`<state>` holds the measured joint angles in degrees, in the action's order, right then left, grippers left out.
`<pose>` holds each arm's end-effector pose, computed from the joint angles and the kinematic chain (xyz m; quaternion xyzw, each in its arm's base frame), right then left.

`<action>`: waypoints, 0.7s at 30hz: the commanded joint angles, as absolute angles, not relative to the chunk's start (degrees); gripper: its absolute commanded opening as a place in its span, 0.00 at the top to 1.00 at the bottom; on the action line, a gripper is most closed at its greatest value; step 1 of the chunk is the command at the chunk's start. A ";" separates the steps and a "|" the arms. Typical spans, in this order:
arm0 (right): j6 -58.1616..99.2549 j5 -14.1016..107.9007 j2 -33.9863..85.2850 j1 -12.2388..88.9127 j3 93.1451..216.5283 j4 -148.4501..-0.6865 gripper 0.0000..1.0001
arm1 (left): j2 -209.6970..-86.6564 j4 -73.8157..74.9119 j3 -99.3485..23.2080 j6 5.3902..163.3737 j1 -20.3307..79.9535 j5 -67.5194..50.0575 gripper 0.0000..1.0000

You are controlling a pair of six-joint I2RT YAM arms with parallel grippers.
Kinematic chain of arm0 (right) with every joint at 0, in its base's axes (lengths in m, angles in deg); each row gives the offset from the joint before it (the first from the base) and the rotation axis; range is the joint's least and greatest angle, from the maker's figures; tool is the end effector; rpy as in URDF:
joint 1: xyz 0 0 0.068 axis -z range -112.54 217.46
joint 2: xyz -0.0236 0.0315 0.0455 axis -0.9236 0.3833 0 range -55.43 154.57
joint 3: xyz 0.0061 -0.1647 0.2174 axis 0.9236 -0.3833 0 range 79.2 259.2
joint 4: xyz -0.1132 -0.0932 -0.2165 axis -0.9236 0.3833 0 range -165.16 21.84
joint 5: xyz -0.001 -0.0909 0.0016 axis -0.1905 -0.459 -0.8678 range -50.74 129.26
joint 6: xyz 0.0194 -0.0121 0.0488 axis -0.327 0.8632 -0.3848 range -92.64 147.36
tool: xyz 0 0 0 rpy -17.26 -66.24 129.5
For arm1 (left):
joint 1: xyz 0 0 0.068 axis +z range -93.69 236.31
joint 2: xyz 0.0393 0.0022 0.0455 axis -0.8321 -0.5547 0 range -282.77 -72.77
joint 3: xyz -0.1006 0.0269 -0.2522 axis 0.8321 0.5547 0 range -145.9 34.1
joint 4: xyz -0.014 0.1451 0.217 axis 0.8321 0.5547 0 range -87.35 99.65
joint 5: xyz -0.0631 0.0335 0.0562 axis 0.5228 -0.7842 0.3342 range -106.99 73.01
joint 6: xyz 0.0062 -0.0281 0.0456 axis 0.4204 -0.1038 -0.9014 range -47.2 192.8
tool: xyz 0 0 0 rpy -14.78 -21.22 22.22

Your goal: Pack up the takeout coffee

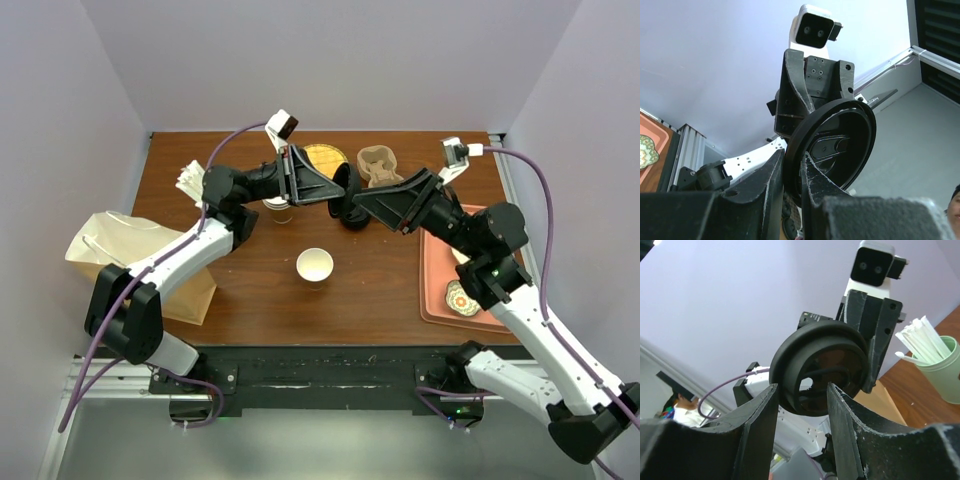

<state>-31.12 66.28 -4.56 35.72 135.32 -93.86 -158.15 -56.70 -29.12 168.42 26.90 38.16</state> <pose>0.1519 0.1129 0.4434 -0.0680 0.5609 0.6674 0.4851 0.2673 -0.1842 0.3968 0.1320 0.5567 -0.7993 0.1838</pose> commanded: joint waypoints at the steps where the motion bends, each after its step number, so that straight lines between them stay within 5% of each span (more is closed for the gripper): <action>1: -33.28 70.89 -2.96 35.65 138.26 -99.69 0.54 | -156.27 -61.15 -27.78 169.48 26.78 36.36 0.92; 11: -33.90 72.22 -2.26 35.65 137.83 -103.55 0.95 | -155.13 -60.54 -25.32 168.78 26.69 34.95 0.86; 16: -32.94 71.25 -2.52 35.65 137.65 -103.38 1.00 | -154.42 -57.57 -25.58 165.19 26.69 34.34 0.57; 21: -29.60 69.85 -2.26 35.65 140.28 -97.33 1.00 | -151.71 -38.07 -29.88 149.75 26.78 32.59 0.23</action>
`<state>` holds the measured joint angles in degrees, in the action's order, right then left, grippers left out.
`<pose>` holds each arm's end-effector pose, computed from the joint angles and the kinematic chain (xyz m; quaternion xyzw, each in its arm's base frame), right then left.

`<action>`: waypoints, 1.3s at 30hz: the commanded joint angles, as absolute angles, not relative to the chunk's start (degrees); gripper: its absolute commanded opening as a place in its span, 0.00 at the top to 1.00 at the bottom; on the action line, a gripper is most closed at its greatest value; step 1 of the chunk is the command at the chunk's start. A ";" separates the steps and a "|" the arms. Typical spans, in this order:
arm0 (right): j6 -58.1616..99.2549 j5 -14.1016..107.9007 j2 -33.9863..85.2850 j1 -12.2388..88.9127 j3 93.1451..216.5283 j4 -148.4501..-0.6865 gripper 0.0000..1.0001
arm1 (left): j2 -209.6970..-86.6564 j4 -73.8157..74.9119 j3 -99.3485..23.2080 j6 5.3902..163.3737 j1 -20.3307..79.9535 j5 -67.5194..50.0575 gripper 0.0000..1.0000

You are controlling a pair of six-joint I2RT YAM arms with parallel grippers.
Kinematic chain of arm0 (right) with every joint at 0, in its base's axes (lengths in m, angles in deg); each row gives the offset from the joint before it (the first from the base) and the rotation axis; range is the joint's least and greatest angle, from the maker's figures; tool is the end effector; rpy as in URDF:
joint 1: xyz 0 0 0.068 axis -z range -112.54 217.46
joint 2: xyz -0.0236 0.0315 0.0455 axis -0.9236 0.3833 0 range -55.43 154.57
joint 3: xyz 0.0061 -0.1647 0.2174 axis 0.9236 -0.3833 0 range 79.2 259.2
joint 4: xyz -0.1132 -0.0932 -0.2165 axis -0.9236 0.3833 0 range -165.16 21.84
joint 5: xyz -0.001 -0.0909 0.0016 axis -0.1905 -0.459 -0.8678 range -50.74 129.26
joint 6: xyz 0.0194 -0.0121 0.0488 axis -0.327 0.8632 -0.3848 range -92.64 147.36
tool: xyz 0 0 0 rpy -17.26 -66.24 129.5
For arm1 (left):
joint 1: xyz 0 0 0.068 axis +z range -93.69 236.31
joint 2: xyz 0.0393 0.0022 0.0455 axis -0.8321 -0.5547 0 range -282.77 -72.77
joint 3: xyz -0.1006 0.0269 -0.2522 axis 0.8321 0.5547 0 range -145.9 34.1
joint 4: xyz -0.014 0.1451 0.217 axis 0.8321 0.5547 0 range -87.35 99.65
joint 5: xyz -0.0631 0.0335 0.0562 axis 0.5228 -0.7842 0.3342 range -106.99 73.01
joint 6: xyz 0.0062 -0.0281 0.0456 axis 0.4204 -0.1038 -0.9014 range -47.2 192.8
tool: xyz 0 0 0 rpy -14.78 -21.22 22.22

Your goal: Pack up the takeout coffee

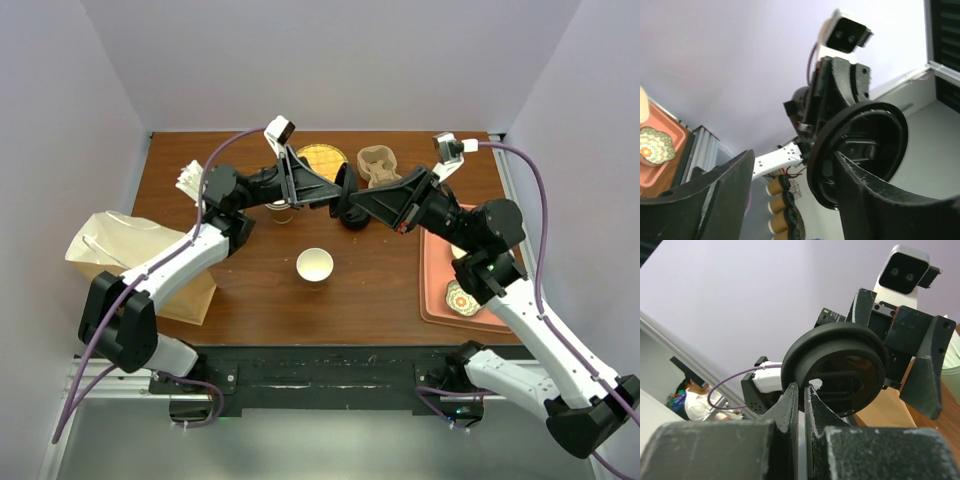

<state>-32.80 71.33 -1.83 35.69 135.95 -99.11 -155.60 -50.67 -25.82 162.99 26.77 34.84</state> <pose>0.1580 0.1200 0.4468 -0.1054 0.5440 0.6896 0.4662 0.2635 -0.1815 0.3839 0.1017 0.5773 -0.7840 0.2041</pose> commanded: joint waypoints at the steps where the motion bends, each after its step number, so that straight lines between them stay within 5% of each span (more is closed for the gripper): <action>1: -27.59 68.63 -2.26 35.73 141.07 -93.74 1.00 | -151.26 -35.08 -31.28 147.18 26.95 32.06 0.20; 9: -13.79 63.78 1.33 35.65 153.44 -69.65 1.00 | -140.91 5.86 -34.89 120.66 33.01 11.62 0.01; 13: -7.11 60.62 6.07 35.65 159.96 -54.64 1.00 | -137.99 24.48 -40.58 109.30 35.22 1.49 0.00; 24: -3.13 34.10 30.50 19.04 176.75 -24.81 1.00 | -125.42 36.39 -42.54 101.80 34.95 -19.94 0.00; 39: -4.89 26.95 52.94 10.86 187.75 -11.26 1.00 | -113.99 45.20 -51.25 98.47 31.88 -43.97 0.00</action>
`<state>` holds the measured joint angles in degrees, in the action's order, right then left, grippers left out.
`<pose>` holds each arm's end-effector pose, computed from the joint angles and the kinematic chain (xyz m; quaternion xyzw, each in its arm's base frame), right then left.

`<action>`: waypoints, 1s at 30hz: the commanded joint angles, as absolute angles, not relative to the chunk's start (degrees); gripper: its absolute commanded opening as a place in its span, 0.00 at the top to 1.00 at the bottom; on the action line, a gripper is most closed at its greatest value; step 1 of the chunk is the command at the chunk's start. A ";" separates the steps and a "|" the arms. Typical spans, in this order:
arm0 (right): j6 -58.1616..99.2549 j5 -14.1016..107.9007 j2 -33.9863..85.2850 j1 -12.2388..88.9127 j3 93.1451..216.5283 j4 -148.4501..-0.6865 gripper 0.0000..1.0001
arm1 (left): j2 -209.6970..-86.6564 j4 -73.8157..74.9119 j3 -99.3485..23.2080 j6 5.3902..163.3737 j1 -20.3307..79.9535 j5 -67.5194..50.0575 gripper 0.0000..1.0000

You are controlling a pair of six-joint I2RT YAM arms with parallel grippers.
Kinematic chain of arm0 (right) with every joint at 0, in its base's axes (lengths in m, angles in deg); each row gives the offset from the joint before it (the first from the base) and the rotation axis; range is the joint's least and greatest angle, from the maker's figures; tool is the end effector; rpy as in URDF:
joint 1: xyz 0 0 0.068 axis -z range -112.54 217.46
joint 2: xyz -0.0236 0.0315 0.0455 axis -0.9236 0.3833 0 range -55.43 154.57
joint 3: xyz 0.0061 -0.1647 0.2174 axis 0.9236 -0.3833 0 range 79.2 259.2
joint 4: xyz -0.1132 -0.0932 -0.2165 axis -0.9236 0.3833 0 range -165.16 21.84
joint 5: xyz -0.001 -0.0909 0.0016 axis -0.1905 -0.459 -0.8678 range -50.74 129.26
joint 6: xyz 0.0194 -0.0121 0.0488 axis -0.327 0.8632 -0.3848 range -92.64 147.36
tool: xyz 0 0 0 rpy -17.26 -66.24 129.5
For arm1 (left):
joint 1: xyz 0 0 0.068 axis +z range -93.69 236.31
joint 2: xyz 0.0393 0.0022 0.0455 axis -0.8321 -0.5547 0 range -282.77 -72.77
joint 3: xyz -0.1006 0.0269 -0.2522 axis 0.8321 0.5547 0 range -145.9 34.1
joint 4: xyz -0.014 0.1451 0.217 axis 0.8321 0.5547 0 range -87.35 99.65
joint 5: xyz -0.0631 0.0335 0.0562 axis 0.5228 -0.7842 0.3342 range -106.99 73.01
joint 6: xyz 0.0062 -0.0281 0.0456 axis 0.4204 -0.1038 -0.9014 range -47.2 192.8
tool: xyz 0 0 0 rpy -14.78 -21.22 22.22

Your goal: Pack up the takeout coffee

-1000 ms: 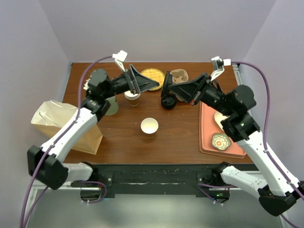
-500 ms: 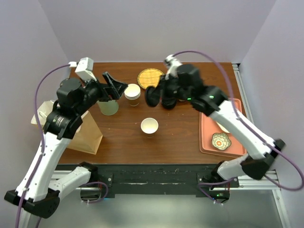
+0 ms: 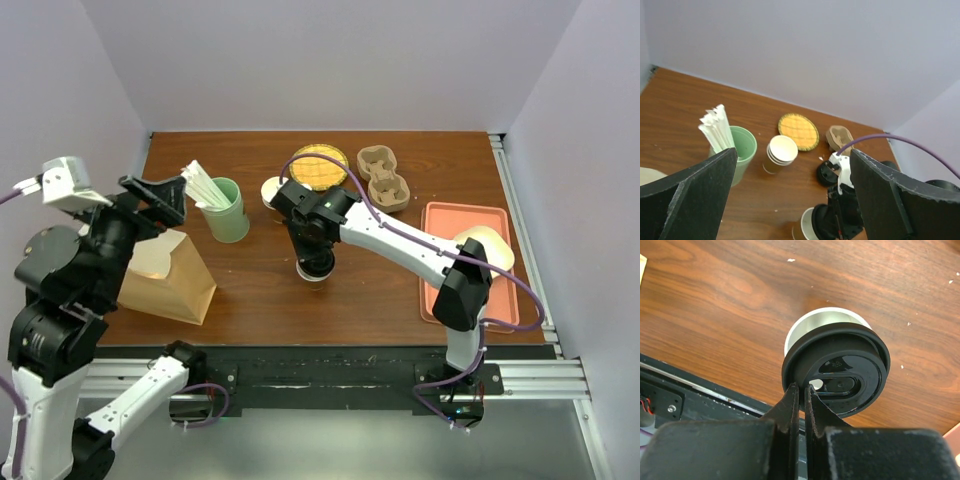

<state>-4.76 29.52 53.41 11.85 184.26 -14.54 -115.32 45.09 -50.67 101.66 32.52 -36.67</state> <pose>0.2314 0.3274 0.3087 -0.1794 0.9551 0.0932 0.2165 0.0726 -0.0189 0.5006 -0.1514 0.6920 -0.1998 0.6770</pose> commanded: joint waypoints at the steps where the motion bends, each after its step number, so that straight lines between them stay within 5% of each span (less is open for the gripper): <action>1: -4.98 26.95 53.02 10.86 187.40 -11.53 1.00 | -113.73 45.36 -51.07 98.12 31.79 -43.71 0.00; 30: -4.45 28.01 61.20 10.07 191.00 -11.71 1.00 | -113.55 44.58 -49.13 97.68 31.70 -44.33 0.00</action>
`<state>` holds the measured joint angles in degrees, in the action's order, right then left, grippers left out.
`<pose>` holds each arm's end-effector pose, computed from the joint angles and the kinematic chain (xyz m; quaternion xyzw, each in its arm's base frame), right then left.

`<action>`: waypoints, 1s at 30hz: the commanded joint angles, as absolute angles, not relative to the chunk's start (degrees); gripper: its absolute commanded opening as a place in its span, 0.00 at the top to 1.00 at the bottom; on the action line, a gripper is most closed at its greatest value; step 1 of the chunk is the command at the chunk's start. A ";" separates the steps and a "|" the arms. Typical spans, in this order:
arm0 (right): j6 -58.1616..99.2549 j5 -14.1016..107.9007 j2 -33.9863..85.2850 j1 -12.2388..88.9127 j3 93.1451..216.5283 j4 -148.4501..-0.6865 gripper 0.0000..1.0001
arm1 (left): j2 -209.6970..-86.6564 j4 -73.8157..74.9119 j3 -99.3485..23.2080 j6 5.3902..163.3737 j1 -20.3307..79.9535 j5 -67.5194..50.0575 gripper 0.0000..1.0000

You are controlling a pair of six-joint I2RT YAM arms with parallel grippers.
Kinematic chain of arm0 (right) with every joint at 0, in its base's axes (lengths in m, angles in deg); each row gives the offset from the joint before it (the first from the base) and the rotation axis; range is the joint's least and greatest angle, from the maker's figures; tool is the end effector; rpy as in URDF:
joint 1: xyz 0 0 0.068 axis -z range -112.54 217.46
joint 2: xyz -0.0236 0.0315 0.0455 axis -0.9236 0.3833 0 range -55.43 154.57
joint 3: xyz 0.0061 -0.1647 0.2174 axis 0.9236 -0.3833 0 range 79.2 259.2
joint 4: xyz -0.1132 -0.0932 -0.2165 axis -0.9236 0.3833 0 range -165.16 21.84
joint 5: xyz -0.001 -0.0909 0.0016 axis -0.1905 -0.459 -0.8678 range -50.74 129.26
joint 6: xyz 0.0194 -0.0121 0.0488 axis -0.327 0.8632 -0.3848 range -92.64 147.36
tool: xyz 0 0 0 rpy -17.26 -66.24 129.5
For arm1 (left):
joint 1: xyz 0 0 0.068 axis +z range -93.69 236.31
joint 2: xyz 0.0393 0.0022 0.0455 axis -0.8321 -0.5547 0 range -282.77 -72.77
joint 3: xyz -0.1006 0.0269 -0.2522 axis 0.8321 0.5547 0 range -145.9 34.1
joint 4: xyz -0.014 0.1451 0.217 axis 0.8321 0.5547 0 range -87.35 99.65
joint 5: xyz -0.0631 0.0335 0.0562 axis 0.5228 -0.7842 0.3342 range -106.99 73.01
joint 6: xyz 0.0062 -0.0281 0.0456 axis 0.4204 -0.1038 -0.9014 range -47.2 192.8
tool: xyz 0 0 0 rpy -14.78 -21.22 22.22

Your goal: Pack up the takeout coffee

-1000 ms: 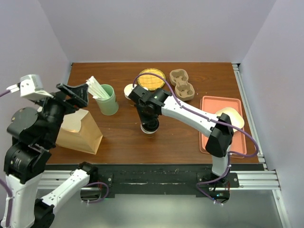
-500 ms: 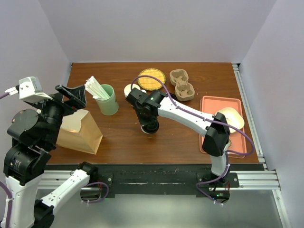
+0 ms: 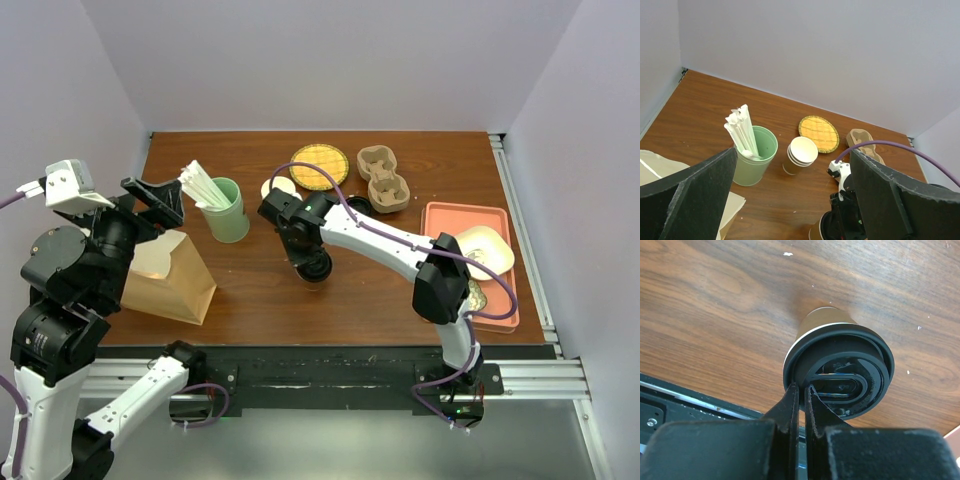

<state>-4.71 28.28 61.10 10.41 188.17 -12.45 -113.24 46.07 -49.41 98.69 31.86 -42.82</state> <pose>0.2372 0.3534 0.2744 -0.1961 0.9610 0.0524 0.1876 0.0639 -0.0120 0.4951 -0.1662 0.6894 -0.1486 0.6892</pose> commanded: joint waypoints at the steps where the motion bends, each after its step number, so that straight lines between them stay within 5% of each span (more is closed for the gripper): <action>1: -4.63 28.18 61.37 9.98 191.35 -11.62 1.00 | -113.55 44.49 -49.22 97.41 31.70 -44.41 0.00; 6: -5.07 28.36 61.55 10.07 191.88 -11.71 1.00 | -113.46 44.49 -48.87 97.32 31.70 -44.50 0.00; 12: -6.04 28.71 61.47 10.07 193.72 -10.21 0.81 | -113.55 43.87 -47.82 96.97 31.70 -43.10 0.00; 30: -5.34 33.80 52.86 12.43 192.08 -13.98 0.70 | -116.79 43.08 -42.19 96.53 31.61 -32.73 0.05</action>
<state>-6.46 31.42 60.36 10.65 191.65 -11.68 -114.64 45.13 -43.42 97.34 31.84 -37.59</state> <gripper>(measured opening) 0.289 0.969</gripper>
